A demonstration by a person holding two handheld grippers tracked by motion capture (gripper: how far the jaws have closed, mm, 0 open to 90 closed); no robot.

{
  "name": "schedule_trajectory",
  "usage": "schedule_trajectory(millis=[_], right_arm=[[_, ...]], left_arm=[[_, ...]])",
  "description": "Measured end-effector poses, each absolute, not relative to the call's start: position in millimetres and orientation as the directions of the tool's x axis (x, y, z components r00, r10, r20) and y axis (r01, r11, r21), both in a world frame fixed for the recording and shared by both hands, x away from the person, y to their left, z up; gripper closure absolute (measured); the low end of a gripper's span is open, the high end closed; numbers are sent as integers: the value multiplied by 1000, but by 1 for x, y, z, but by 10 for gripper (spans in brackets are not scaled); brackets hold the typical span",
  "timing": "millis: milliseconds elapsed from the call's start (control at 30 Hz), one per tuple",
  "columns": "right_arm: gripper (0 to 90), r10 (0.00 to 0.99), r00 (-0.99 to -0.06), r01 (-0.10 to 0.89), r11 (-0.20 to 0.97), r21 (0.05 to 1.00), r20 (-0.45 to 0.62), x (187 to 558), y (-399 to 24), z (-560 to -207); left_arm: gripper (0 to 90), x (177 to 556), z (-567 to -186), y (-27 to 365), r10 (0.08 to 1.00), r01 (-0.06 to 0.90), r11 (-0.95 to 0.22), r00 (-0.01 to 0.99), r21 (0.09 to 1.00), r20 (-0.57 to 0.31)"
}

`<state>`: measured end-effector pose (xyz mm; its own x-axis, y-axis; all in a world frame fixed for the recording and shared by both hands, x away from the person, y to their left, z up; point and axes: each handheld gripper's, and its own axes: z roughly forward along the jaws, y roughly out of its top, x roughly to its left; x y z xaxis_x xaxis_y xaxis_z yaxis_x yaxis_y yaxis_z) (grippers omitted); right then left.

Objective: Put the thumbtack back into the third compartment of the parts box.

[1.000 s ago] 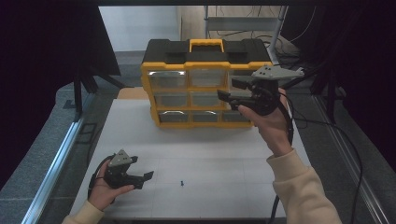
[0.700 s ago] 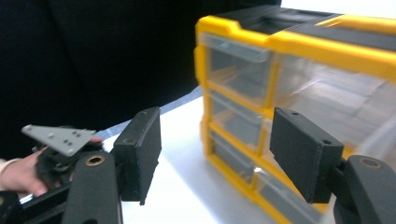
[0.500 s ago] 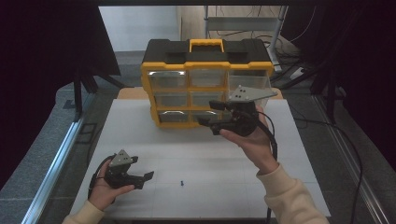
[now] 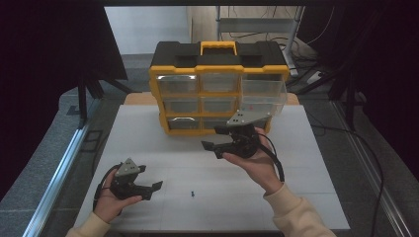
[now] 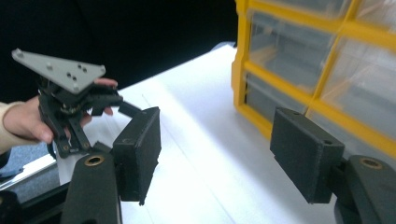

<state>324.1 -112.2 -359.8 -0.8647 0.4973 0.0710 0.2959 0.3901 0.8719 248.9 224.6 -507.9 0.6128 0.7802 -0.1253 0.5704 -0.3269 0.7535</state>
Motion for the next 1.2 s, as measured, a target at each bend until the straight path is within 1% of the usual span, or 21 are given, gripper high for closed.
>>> schedule_trajectory(millis=[367, 600, 867, 1200], right_arm=[[339, 496, -864, 359, 476, 802, 92, 320, -99, -407], [338, 488, -869, 357, 501, 788, 84, 320, -96, -417], [338, 495, -864, 385, 532, 754, 92, 316, -91, -430], [338, 464, -881, 400, 617, 678, 98, 309, -71, -463]], left_arm=[[110, 248, -507, 225, 778, 567, -328, 616, 756, -124], [110, 249, -508, 225, 778, 567, -328, 616, 755, -124], [110, 248, -507, 225, 778, 566, -328, 616, 757, -124], [110, 248, -507, 225, 777, 567, -333, 618, 754, -121]])
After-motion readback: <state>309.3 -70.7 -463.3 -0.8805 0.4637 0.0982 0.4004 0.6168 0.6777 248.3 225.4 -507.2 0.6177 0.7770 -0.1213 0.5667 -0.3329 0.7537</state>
